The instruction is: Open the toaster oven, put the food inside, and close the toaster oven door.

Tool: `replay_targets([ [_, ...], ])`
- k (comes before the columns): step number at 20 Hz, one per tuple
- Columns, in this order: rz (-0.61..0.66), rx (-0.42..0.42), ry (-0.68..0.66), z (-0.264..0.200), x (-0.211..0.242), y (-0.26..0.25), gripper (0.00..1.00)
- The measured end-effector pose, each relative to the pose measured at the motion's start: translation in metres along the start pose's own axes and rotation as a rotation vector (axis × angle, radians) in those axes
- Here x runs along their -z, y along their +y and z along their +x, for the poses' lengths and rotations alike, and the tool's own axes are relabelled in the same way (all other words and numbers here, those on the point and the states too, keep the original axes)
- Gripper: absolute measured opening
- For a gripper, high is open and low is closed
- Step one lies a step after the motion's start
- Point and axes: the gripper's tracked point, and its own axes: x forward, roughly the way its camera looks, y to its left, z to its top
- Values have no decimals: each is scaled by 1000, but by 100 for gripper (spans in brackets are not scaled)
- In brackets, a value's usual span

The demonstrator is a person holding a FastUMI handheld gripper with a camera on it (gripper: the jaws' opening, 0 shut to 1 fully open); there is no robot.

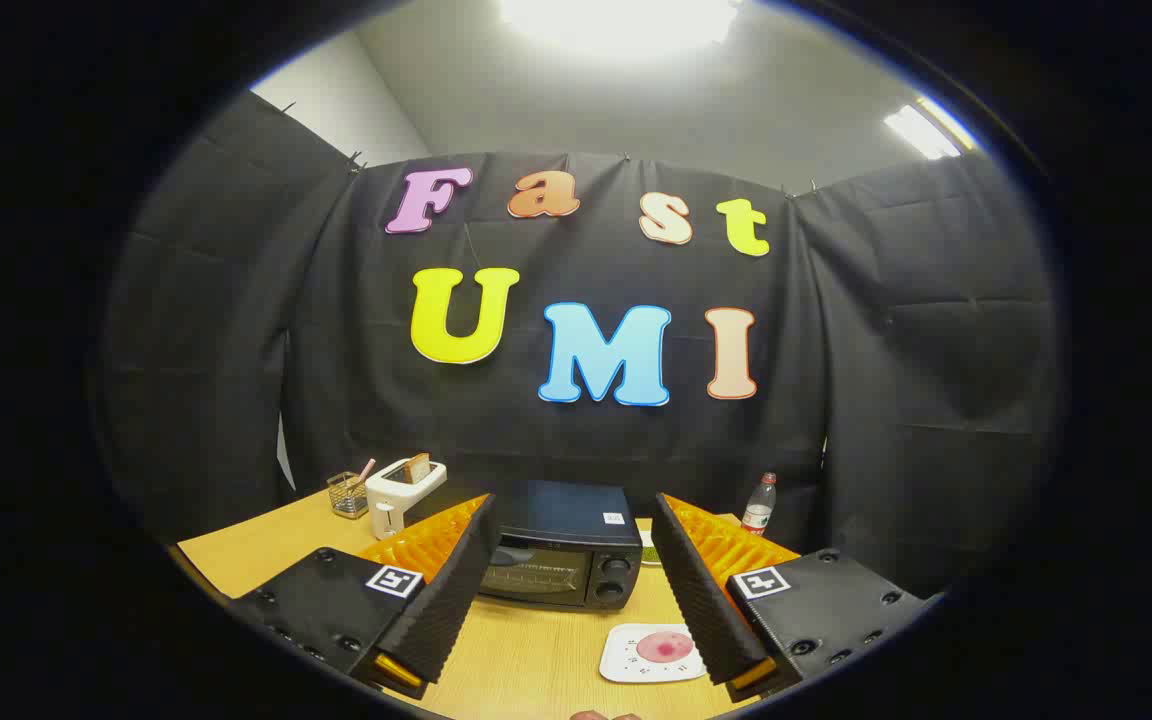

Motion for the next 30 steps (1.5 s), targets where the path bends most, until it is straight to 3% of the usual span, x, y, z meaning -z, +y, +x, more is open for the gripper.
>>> replay_targets([
  [19, -6, 45, 28, 4, 10, -17, 97],
  [30, 21, -6, 114, 79, 15, 35, 97],
])
